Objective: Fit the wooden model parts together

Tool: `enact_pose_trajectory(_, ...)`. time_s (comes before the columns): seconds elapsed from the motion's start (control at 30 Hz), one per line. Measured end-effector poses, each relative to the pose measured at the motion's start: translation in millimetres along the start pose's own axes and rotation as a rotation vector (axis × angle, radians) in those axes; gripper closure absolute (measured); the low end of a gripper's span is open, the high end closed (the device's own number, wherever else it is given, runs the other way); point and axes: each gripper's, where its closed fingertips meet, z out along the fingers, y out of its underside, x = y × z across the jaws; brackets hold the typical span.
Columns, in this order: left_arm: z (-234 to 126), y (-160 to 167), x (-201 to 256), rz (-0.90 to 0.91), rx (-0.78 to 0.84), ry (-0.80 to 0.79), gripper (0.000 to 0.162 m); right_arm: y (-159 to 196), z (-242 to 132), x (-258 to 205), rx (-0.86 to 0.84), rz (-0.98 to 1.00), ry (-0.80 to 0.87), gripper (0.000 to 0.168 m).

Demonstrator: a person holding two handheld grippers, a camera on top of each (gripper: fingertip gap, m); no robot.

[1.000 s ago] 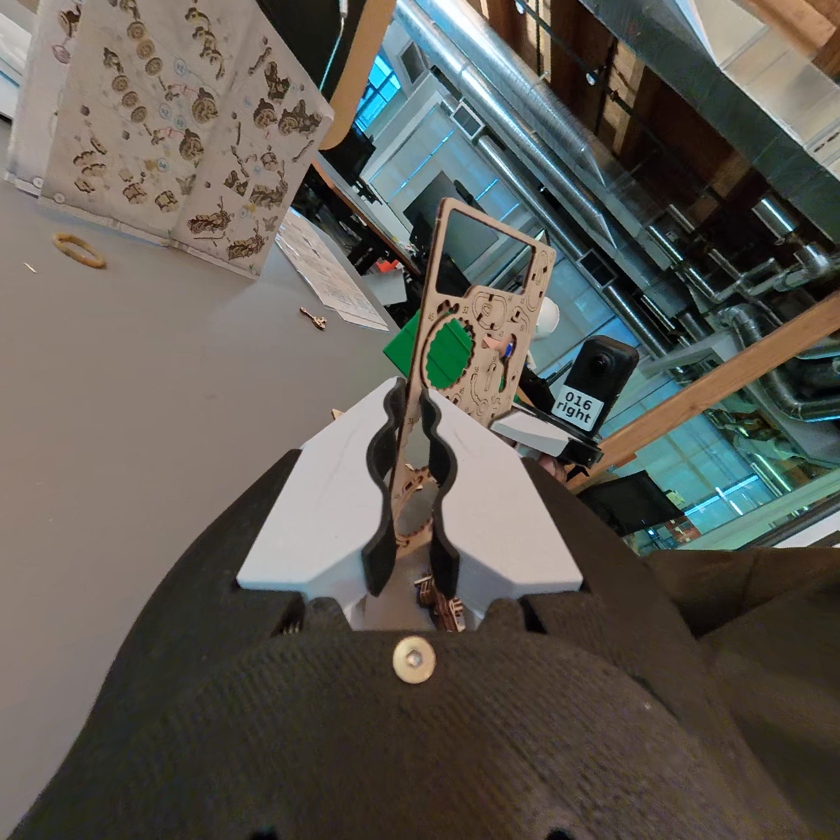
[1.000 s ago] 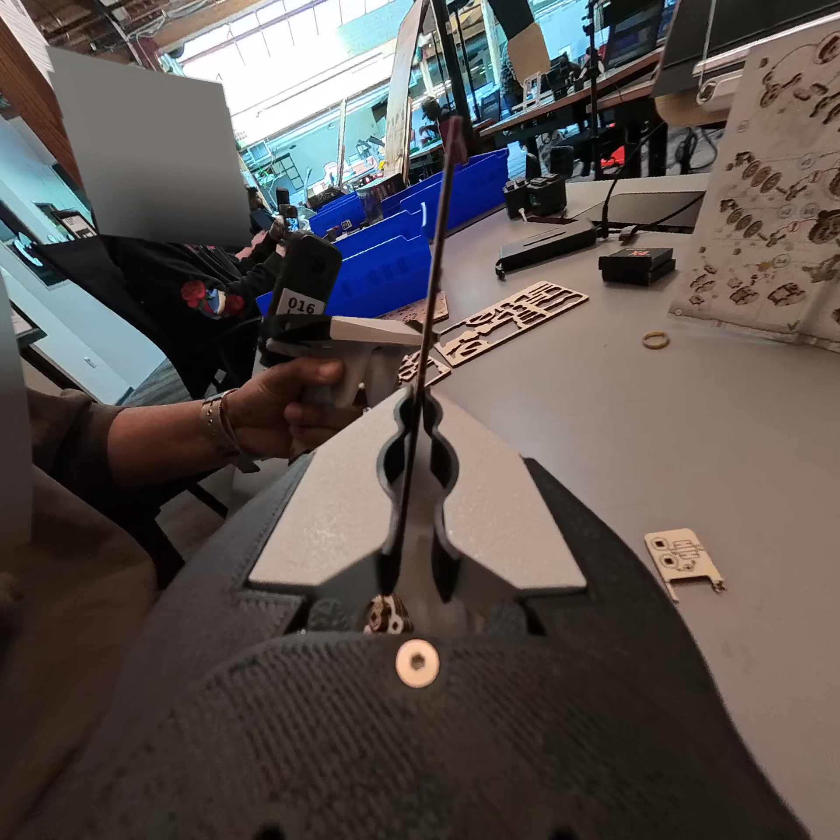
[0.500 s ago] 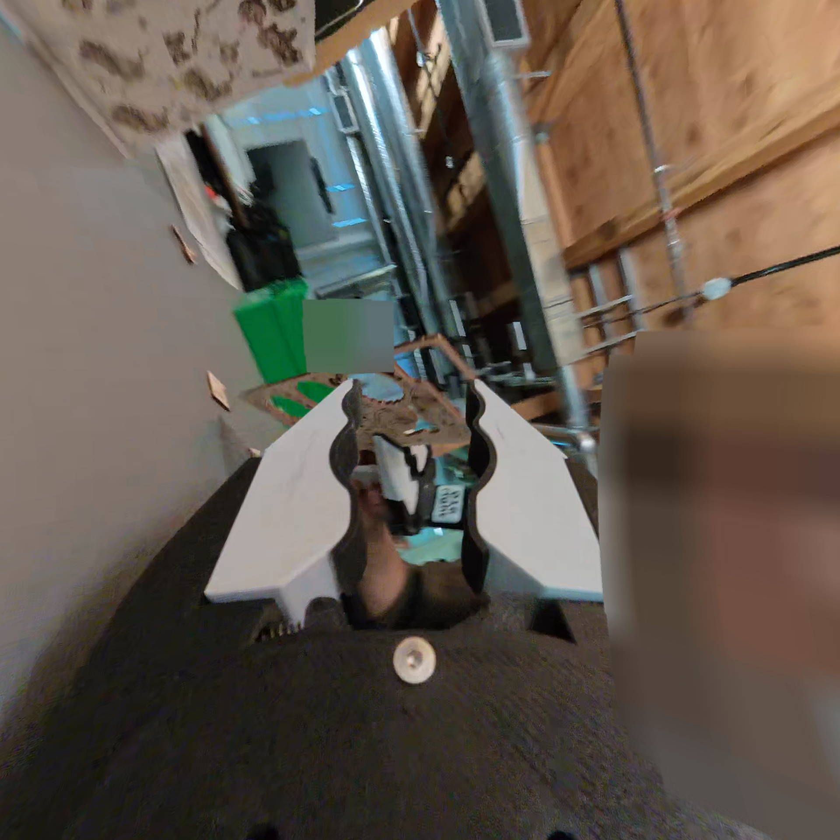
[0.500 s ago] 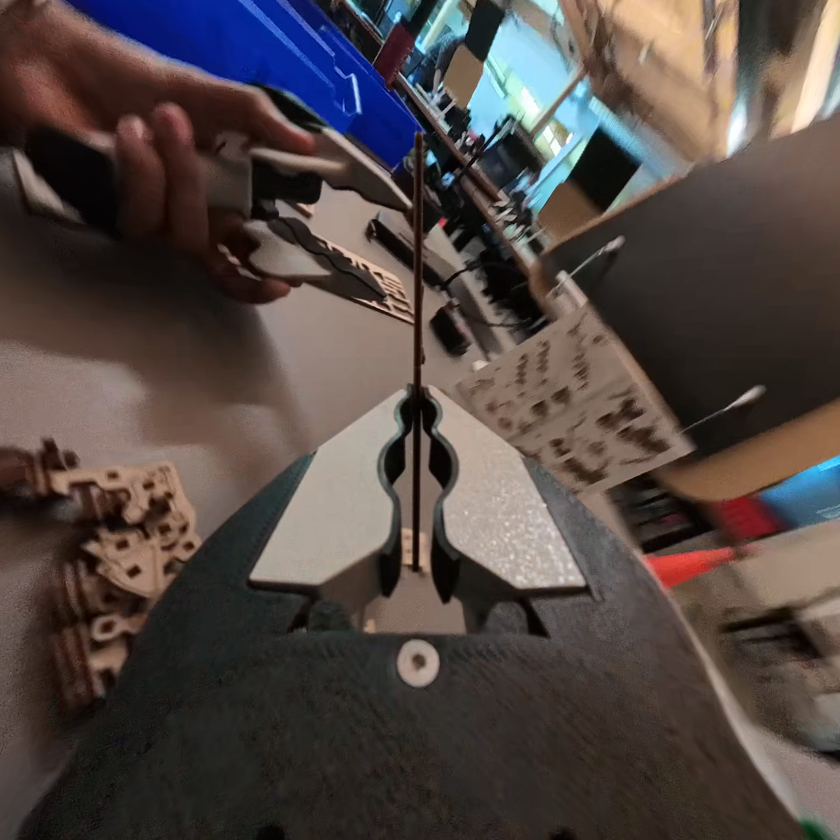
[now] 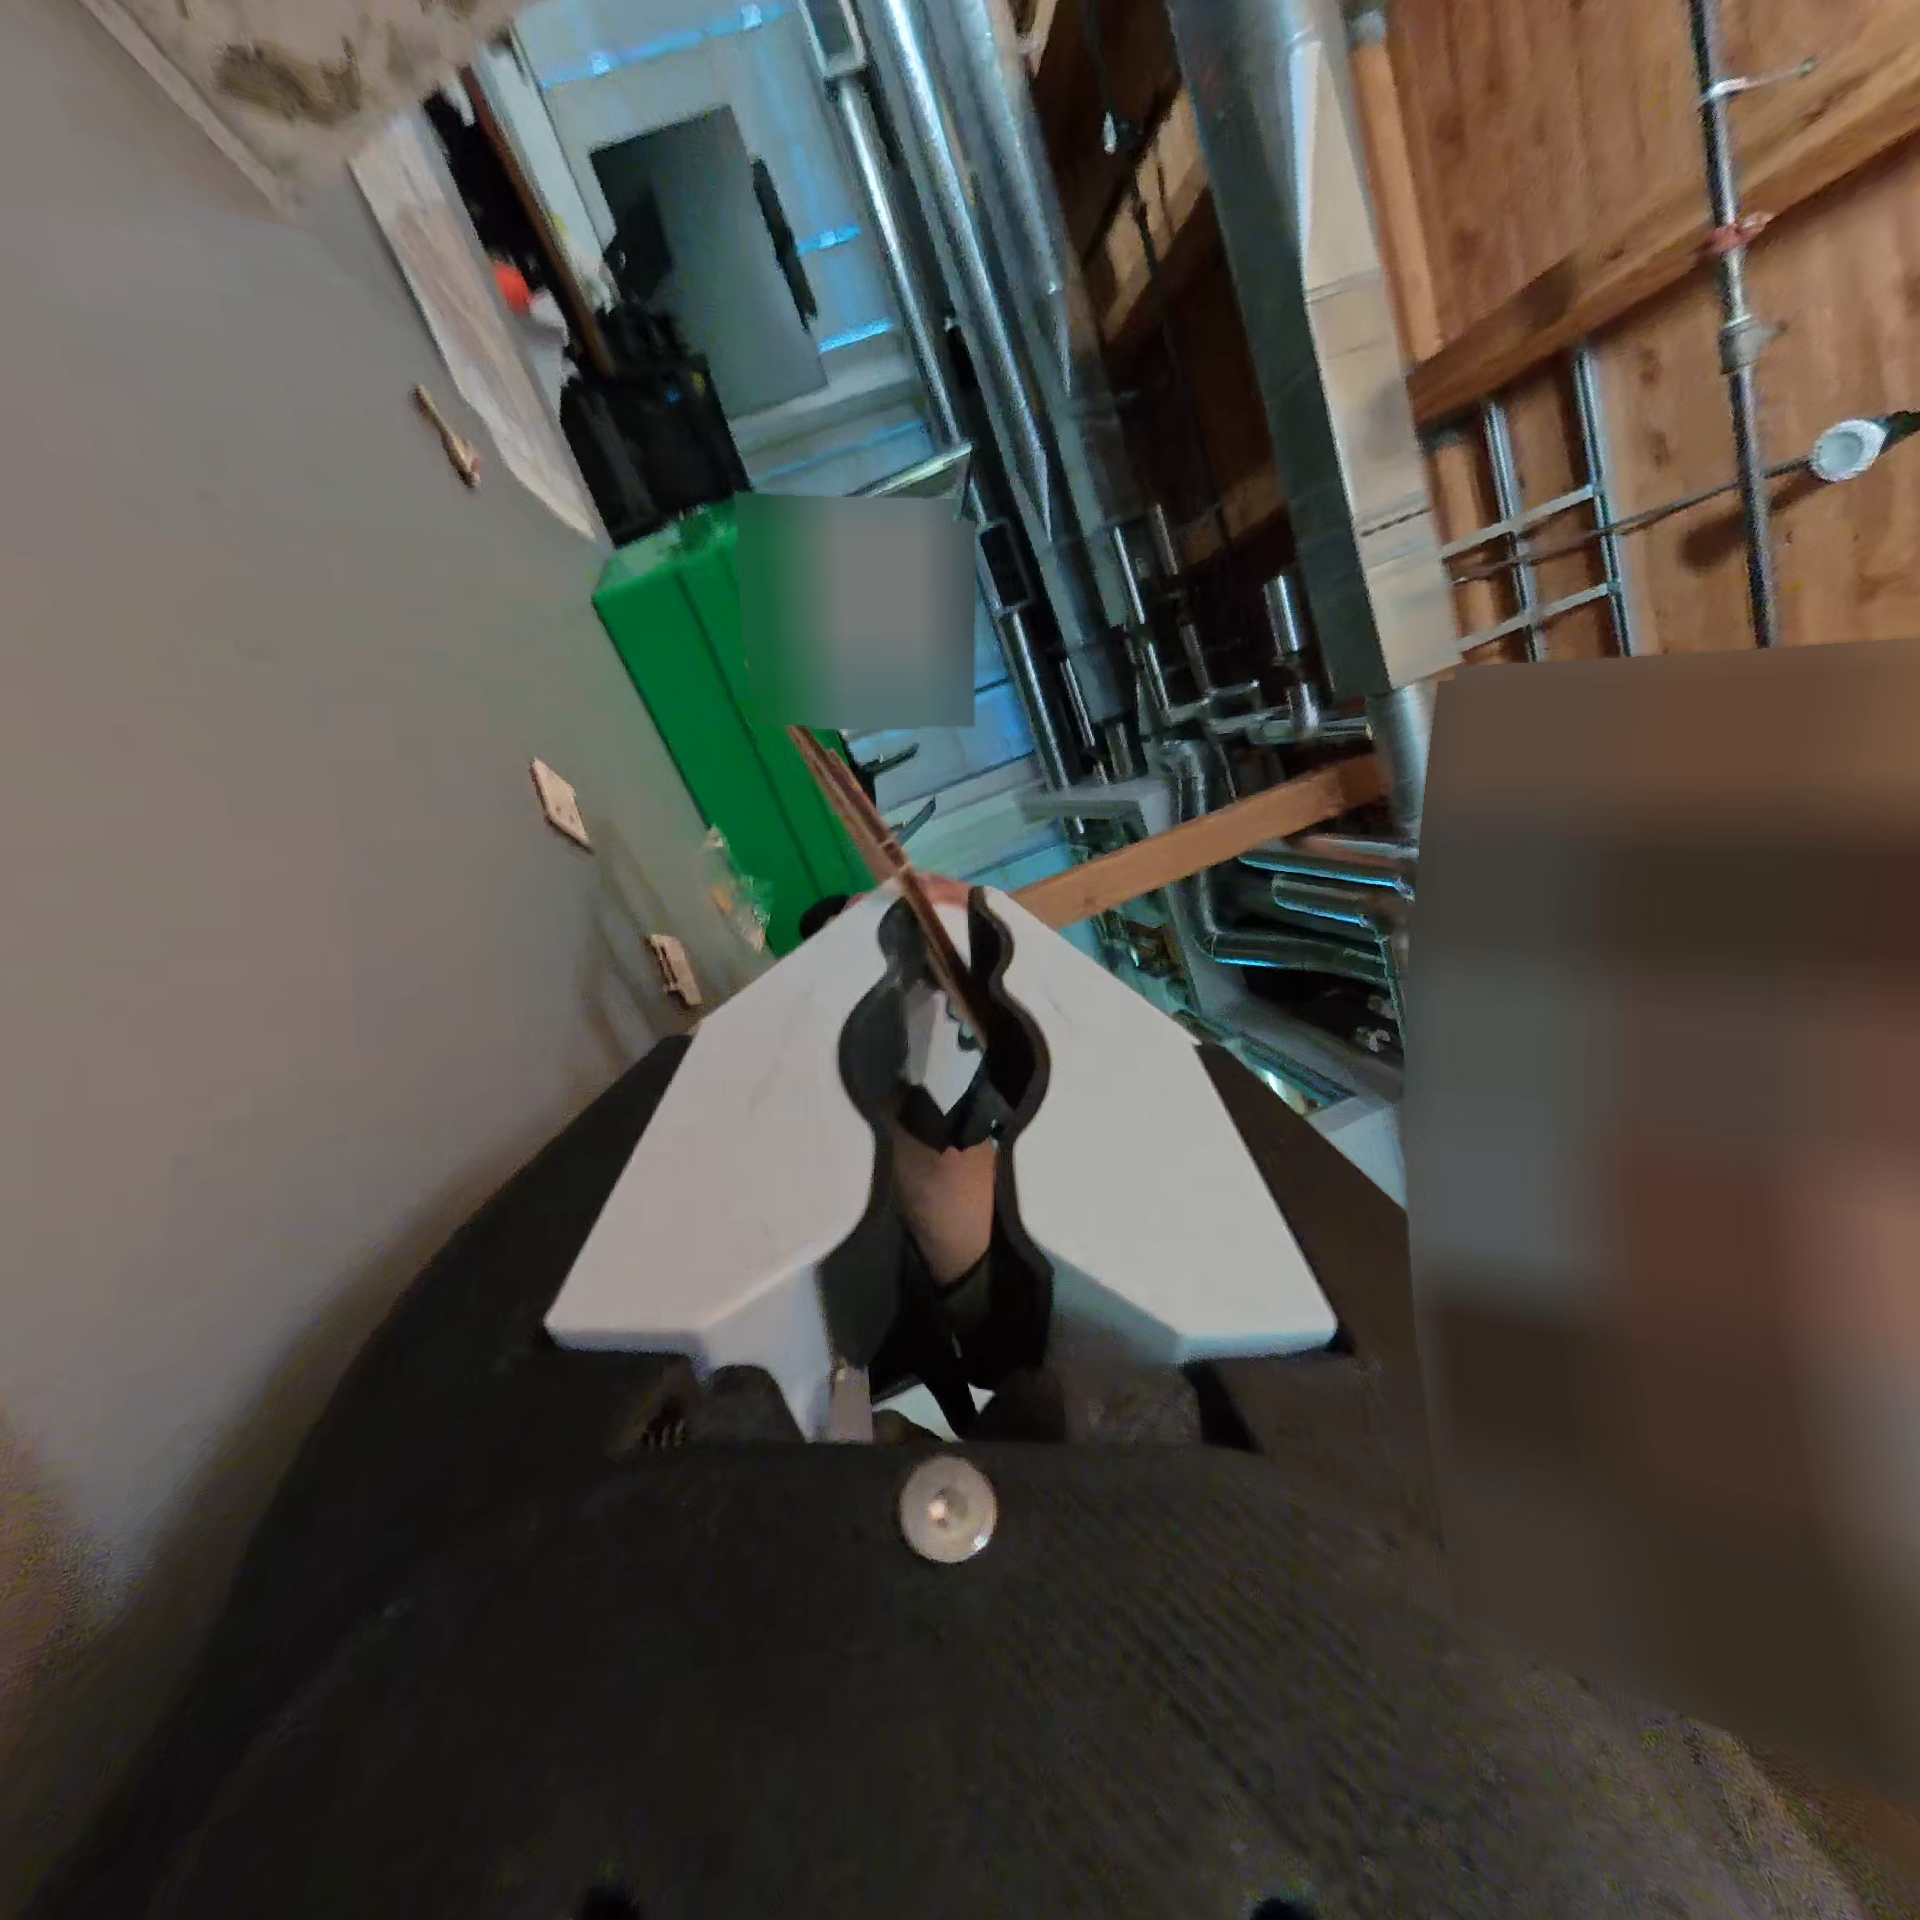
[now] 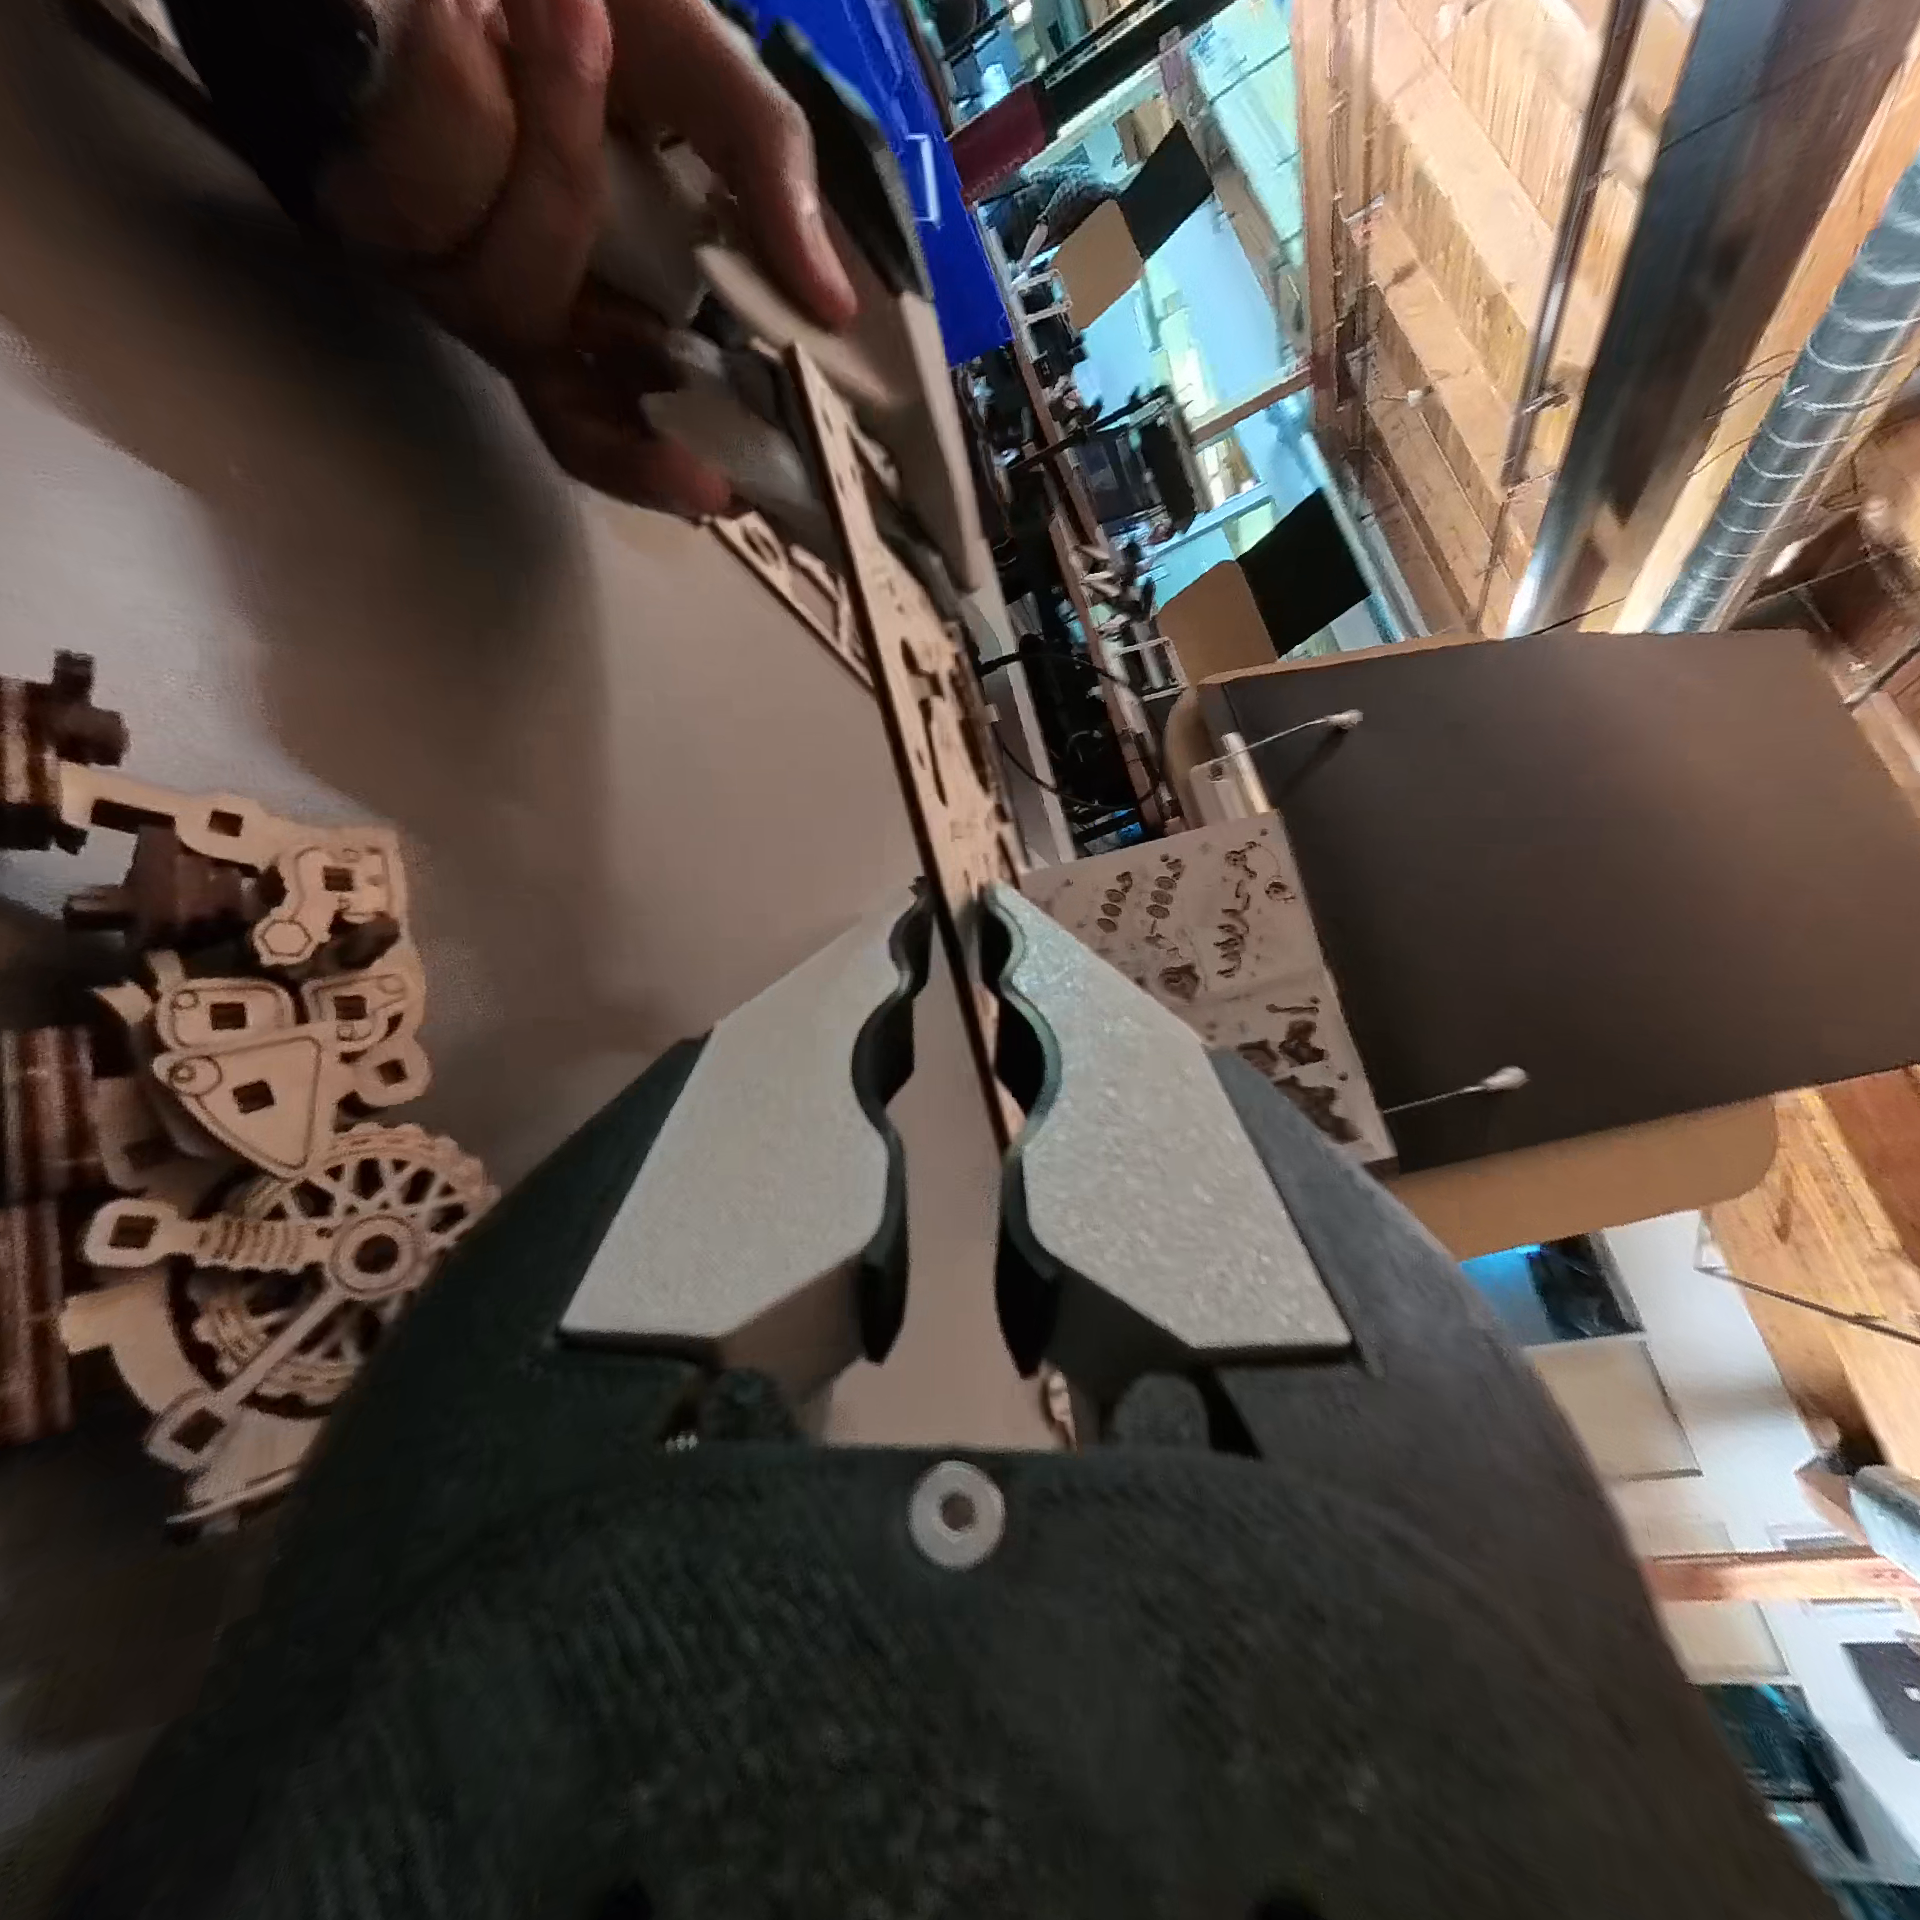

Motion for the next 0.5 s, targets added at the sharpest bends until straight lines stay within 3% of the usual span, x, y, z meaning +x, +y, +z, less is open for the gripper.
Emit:
enact_pose_trajectory(0.27, -7.9, -17.3, 3.5, 0.097, 0.105, -0.05, 0.162, 8.7, 2.7, -15.8, -0.043, 0.171, -0.092, 0.148)
enact_pose_trajectory(0.5, -3.8, -1.3, 7.8, 0.109, -0.036, -0.012, 0.162, 4.1, 1.9, -4.7, 0.015, 0.568, -0.151, 0.149)
